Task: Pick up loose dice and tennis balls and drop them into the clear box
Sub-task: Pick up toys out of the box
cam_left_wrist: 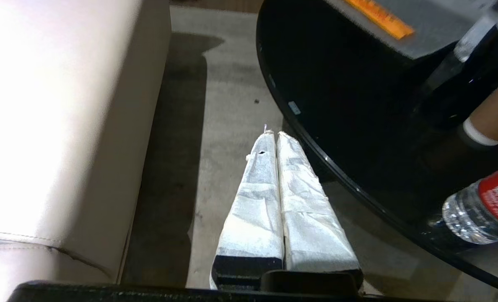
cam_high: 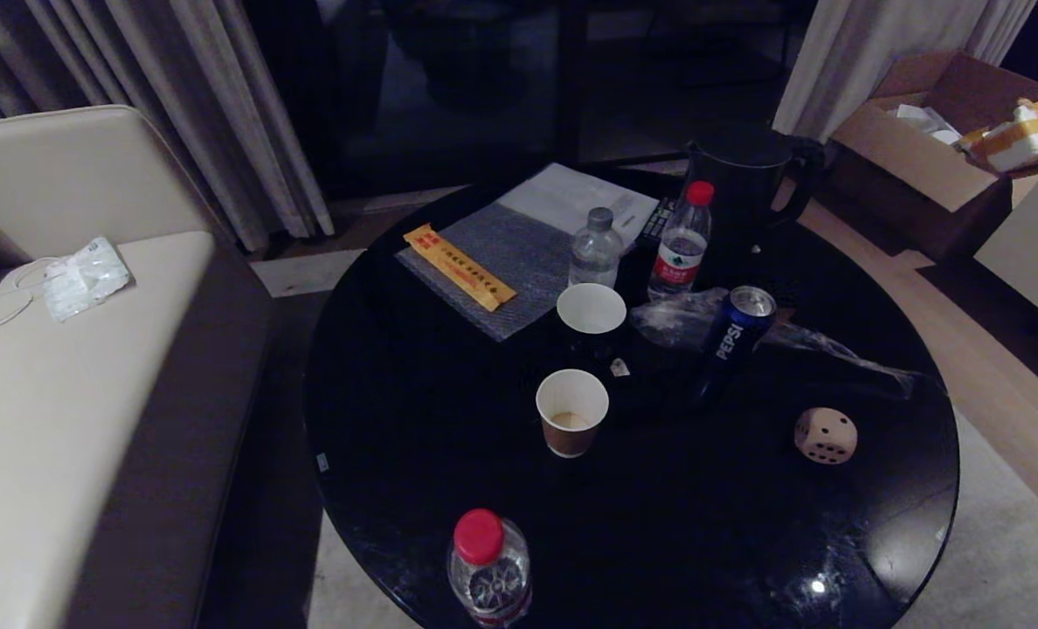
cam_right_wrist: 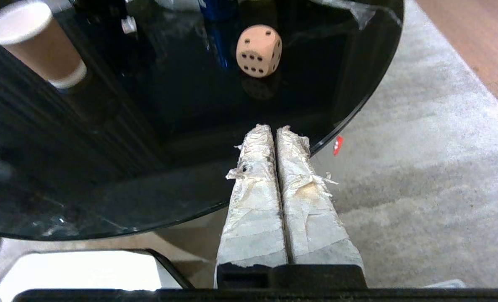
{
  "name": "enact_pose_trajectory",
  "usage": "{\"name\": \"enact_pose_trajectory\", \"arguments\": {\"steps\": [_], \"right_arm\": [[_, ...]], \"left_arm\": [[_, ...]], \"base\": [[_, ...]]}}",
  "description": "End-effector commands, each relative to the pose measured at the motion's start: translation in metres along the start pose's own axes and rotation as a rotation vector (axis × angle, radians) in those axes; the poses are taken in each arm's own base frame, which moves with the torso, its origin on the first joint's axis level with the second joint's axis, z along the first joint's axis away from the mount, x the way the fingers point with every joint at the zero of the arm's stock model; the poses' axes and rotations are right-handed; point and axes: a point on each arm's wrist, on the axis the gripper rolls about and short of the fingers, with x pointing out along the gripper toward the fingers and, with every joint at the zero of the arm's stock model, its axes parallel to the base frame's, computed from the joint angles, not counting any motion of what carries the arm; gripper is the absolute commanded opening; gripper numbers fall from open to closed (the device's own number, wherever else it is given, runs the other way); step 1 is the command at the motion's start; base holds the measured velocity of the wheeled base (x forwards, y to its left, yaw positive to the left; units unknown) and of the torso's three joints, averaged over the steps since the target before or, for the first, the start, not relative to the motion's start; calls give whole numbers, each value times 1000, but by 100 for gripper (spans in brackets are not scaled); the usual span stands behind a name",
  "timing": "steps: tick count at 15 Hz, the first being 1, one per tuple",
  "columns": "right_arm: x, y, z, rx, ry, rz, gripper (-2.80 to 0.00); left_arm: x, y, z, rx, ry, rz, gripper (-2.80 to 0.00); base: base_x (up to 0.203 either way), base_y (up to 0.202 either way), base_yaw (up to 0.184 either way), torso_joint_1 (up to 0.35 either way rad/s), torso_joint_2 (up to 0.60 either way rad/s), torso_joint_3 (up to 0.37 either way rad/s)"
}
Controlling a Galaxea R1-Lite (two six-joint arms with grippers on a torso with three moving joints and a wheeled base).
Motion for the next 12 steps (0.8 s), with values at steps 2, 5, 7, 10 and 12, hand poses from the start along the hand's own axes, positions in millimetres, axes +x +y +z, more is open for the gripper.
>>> {"name": "enact_pose_trajectory", "arguments": {"steps": [2, 5, 7, 10, 12], "right_arm": [[0, 0, 0, -19, 2, 6, -280], [-2, 0, 6, -16, -13, -5, -280], [-4, 2, 32, 0, -7, -8, -280], [23, 5, 79, 48, 192, -25, -280], [56, 6, 94, 90, 361, -42, -280]], "left_arm": [[0, 0, 0, -1, 2, 1, -280], [0, 0, 0, -1, 1, 1, -280], [0, 0, 0, -1, 1, 1, -280], [0, 0, 0, -1, 1, 1, -280], [0, 0, 0, -1, 1, 1, -280]], "base": [[0, 0, 0, 3, 5, -166], [0, 0, 0, 0, 2, -37], [0, 0, 0, 0, 0, 0], [0, 0, 0, 0, 0, 0], [0, 0, 0, 0, 0, 0]]}}
